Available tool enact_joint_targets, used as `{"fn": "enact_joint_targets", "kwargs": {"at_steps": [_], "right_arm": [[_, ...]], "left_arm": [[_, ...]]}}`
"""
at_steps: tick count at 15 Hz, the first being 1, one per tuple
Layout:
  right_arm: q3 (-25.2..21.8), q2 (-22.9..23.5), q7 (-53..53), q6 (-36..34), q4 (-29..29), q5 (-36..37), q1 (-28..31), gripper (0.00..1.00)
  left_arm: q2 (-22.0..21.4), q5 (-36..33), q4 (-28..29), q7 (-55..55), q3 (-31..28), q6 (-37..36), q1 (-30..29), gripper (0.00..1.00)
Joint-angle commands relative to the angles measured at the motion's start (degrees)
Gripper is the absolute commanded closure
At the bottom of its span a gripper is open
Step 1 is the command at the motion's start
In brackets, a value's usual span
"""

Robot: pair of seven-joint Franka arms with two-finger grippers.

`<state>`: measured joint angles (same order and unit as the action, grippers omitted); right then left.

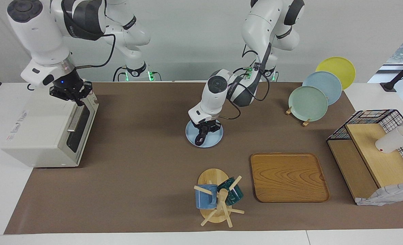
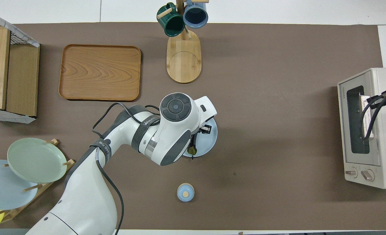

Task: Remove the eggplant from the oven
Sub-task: 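Carry the eggplant with the left gripper onto the wooden tray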

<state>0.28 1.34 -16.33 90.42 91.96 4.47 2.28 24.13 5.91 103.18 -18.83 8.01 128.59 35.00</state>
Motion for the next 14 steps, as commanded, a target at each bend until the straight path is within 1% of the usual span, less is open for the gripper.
{"fn": "enact_joint_targets", "kwargs": {"at_steps": [1,2,3,4,8,11,12,14], "right_arm": [[2.6,2.7,7.2,-5.2,-5.8,-2.0,0.2,1.0],[3.5,2.9,8.6,-6.2,-6.3,-2.4,0.3,0.89],[3.8,2.9,9.0,-6.0,-6.2,-2.5,0.2,0.61],[3.8,2.9,9.4,-5.6,-5.7,-2.6,0.3,0.01],[3.8,2.6,10.4,-5.5,-5.7,-3.4,1.0,0.0],[3.2,1.4,10.3,-5.9,-4.3,-3.3,1.1,0.0],[3.1,0.5,10.5,-5.8,-3.3,-3.3,0.9,0.0],[2.3,0.7,10.4,-5.5,-3.3,-3.2,-0.1,0.0]], "left_arm": [[-0.5,-0.5,0.7,-0.2,-0.7,-0.2,0.2,0.91],[-0.7,-0.5,0.6,-0.2,-0.7,-0.3,0.1,1.0],[-1.1,-0.5,0.6,-0.2,-0.8,-1.0,0.0,1.0],[-1.7,-0.5,0.4,-0.2,-0.9,-2.7,-0.6,1.0],[-5.2,-0.5,-2.0,0.5,-0.7,-7.5,-6.2,1.0],[-5.3,-0.5,-7.3,1.7,-0.8,-13.6,-11.3,1.0],[-4.9,-0.5,-9.6,1.9,-0.8,-15.0,-13.0,1.0],[-4.4,-0.7,-12.1,2.6,-0.8,-17.0,-17.2,1.0]]}}
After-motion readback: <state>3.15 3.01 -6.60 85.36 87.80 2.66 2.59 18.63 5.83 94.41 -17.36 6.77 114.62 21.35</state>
